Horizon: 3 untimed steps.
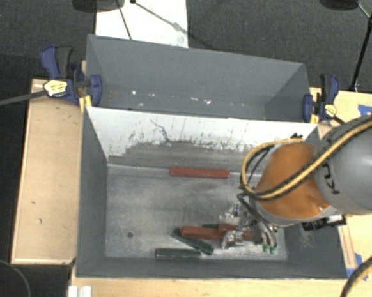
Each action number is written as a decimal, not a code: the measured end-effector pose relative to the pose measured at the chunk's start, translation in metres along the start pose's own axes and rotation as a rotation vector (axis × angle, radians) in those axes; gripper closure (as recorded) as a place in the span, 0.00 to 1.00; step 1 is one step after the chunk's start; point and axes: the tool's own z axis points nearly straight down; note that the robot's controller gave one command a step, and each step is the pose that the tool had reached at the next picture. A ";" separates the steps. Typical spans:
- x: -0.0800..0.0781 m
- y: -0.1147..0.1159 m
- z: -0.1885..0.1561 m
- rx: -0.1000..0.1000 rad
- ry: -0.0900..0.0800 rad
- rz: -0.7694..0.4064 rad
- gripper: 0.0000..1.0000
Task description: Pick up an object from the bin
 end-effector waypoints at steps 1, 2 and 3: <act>0.000 0.000 0.000 0.000 0.000 0.000 1.00; -0.019 -0.010 -0.190 0.001 -0.002 0.004 1.00; -0.019 -0.010 -0.188 0.001 0.001 0.004 1.00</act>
Offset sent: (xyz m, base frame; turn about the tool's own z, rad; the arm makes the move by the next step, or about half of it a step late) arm 0.0149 -0.0112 0.1859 -0.0013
